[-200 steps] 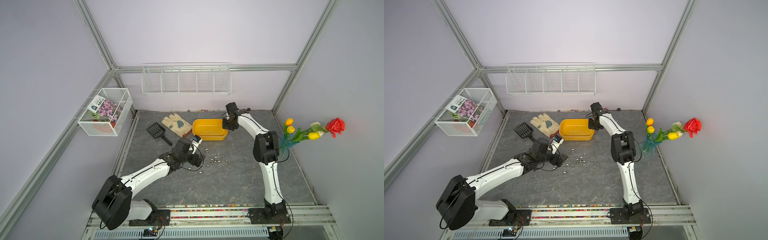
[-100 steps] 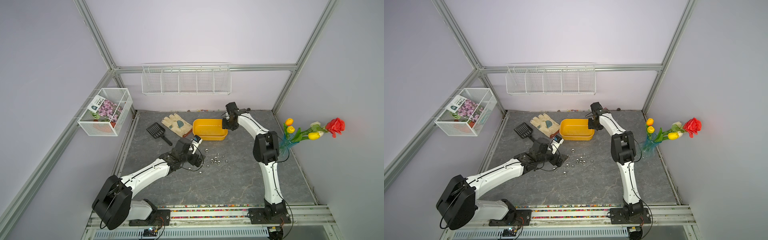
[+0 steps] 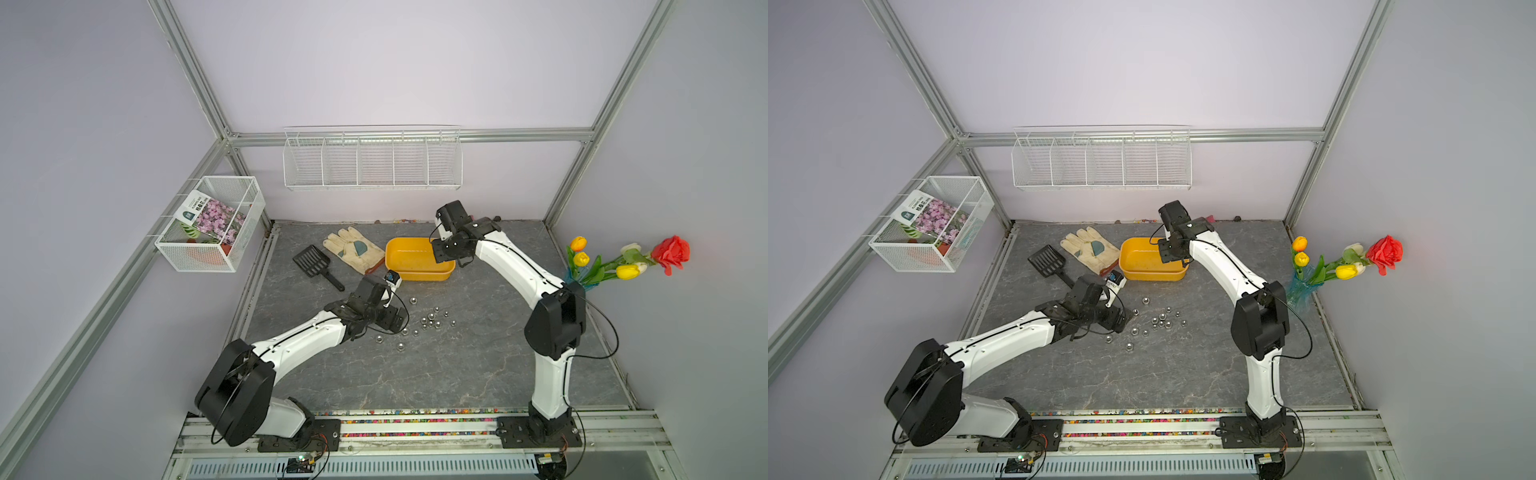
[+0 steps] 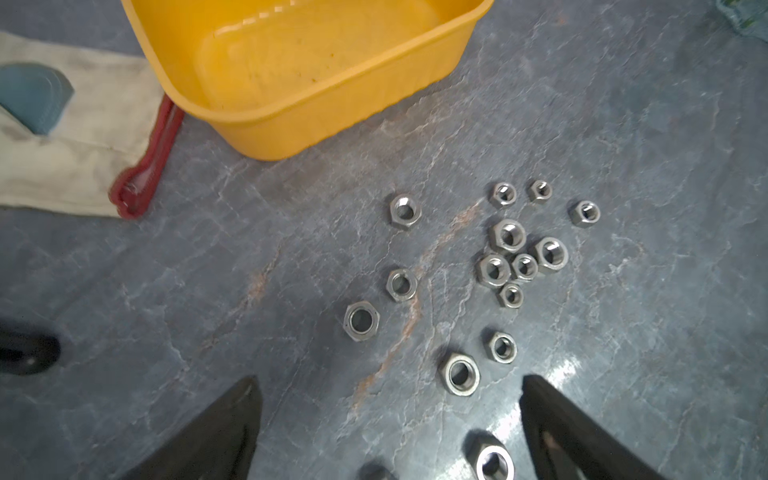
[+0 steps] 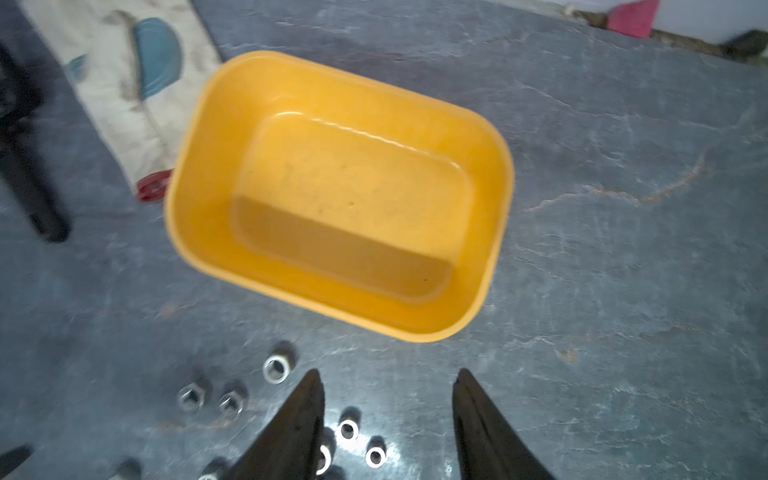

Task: Put the nuts on the desktop into the storage box
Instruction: Pick up the nut from the center of the board.

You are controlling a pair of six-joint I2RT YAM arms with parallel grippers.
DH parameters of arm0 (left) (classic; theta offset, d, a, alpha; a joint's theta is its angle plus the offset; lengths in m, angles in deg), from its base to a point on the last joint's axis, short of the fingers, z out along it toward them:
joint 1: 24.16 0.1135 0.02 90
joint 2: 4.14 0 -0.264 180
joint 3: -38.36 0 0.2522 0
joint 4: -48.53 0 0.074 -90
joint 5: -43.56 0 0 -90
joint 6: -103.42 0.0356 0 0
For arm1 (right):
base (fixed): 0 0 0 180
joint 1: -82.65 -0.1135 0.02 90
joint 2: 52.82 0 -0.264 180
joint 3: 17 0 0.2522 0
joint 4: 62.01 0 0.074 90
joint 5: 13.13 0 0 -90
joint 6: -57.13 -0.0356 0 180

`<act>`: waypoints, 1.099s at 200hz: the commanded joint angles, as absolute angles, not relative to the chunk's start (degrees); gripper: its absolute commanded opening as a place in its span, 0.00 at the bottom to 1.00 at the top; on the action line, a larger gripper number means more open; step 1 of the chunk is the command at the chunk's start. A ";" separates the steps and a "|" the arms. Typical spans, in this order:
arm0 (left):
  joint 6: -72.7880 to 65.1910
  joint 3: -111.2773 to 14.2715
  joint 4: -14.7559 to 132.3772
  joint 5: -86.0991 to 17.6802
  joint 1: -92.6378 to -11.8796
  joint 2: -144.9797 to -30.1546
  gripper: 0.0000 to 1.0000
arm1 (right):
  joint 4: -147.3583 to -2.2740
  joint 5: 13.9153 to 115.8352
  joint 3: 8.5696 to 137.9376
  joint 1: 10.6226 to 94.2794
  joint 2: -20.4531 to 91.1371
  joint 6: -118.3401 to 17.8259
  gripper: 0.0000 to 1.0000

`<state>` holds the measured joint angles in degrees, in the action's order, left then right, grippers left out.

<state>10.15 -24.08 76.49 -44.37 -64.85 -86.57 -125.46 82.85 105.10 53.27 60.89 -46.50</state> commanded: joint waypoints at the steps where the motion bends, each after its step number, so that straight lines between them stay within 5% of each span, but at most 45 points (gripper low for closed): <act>1: 4.27 -25.28 82.25 -45.63 -65.25 -88.12 0.98 | -126.38 78.55 100.77 50.24 62.20 -44.82 0.50; 59: -1.03 -21.59 85.32 -44.12 -65.57 -83.03 0.98 | -124.71 74.63 100.94 44.73 69.54 -45.97 0.43; 220: -2.56 -17.12 82.24 -43.98 -69.25 -80.23 0.99 | -123.75 78.77 102.06 43.80 77.24 -47.55 0.44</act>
<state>-2.44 -17.81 83.16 -44.61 -68.89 -80.52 -124.10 76.54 101.53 44.04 74.88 -46.83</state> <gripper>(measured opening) 0.984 0.445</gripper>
